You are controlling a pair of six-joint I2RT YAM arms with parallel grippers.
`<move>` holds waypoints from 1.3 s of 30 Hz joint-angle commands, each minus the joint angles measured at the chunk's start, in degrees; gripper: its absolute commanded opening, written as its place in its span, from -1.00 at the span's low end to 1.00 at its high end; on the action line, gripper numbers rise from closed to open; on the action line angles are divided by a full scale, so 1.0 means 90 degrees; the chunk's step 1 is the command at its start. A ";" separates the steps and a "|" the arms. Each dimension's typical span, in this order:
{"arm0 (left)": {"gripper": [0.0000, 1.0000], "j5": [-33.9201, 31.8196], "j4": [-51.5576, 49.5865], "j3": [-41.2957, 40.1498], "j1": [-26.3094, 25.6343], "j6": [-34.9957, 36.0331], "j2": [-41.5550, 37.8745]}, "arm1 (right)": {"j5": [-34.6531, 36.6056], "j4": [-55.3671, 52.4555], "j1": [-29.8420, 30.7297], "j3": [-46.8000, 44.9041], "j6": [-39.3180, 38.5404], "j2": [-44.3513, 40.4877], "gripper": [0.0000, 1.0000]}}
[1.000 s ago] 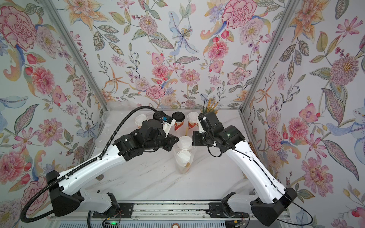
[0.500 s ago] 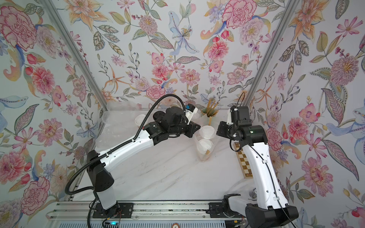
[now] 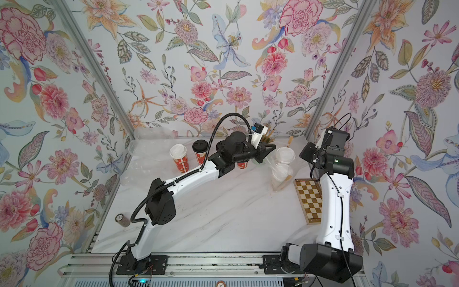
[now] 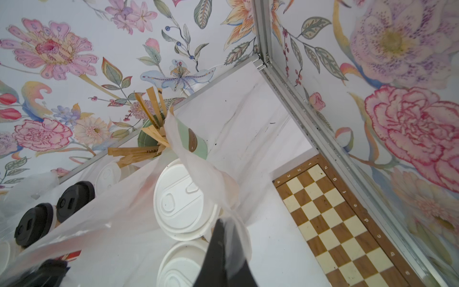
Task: Pack milk tea into plastic carrier bags
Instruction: Place the plastic carrier bag at the corner of the board.
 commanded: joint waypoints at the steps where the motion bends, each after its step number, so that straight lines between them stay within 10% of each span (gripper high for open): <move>1: -1.00 0.0215 0.1552 0.0573 0.0292 -0.0309 0.0537 | -0.0209 0.0830 -0.0206 0.0111 0.0141 0.0326 -1.00; 17: -1.00 -0.1305 0.4791 0.1347 0.0324 -0.0889 0.2674 | -0.0063 0.3234 -0.0546 0.0098 0.0949 0.1764 -1.00; 39: -0.11 -0.1531 0.5538 0.0439 0.0172 -0.1342 0.2271 | -0.1004 0.4184 -0.0977 0.0296 0.1182 0.2904 -1.00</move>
